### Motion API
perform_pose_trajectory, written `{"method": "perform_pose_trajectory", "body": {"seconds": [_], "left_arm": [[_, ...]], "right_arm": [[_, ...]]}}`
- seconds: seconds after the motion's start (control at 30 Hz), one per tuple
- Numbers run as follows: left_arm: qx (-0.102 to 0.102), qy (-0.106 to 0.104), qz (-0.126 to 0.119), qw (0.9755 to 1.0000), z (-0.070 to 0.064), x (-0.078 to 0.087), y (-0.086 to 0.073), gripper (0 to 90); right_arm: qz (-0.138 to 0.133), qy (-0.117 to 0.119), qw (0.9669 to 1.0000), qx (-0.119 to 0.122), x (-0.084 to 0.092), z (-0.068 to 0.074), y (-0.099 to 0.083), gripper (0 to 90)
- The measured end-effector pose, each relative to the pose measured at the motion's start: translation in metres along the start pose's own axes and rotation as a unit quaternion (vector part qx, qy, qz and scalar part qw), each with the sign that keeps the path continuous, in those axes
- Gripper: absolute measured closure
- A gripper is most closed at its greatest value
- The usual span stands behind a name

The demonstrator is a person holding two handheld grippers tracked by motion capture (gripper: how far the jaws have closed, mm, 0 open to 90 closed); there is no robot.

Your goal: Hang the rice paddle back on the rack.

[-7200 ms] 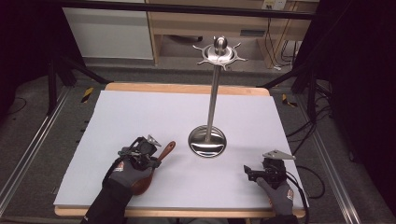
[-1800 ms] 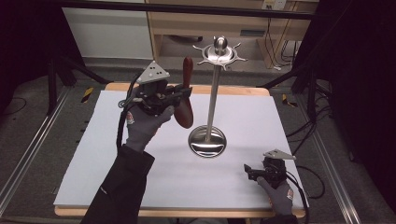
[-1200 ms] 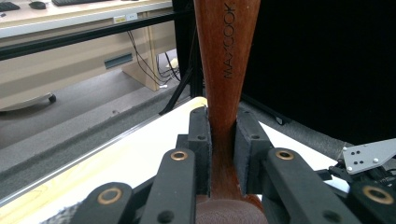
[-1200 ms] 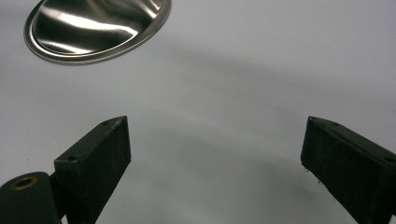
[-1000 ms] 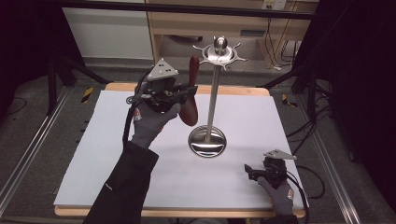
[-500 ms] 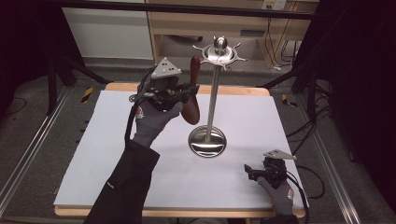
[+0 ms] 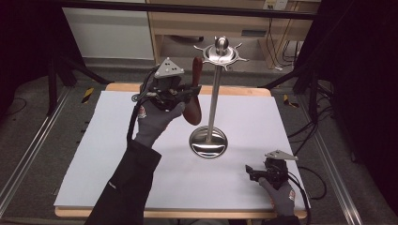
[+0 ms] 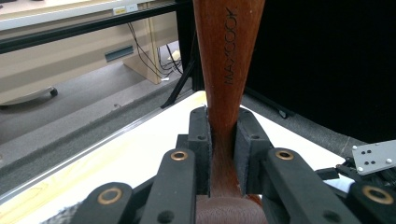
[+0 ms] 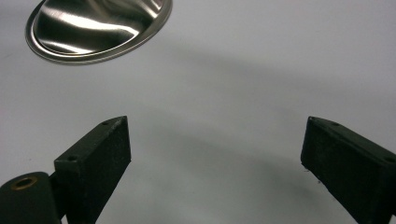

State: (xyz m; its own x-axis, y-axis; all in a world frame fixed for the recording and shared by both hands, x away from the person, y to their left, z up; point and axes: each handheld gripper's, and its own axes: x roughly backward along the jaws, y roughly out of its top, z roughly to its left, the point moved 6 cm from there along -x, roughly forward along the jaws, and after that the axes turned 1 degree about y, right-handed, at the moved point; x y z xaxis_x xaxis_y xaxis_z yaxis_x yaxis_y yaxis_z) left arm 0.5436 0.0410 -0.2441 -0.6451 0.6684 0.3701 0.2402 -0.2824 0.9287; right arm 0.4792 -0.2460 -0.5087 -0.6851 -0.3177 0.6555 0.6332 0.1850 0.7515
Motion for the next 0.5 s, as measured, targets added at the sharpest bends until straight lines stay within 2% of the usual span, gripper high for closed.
{"method": "perform_pose_trajectory", "body": {"seconds": [0.5], "left_arm": [[0.003, -0.003, -0.001, 1.0, -0.0021, -0.0092, 0.0018, 77.8]], "right_arm": [[0.0, 0.001, 1.0, -0.001, 0.0002, 0.0001, 0.0001, 8.7]]}}
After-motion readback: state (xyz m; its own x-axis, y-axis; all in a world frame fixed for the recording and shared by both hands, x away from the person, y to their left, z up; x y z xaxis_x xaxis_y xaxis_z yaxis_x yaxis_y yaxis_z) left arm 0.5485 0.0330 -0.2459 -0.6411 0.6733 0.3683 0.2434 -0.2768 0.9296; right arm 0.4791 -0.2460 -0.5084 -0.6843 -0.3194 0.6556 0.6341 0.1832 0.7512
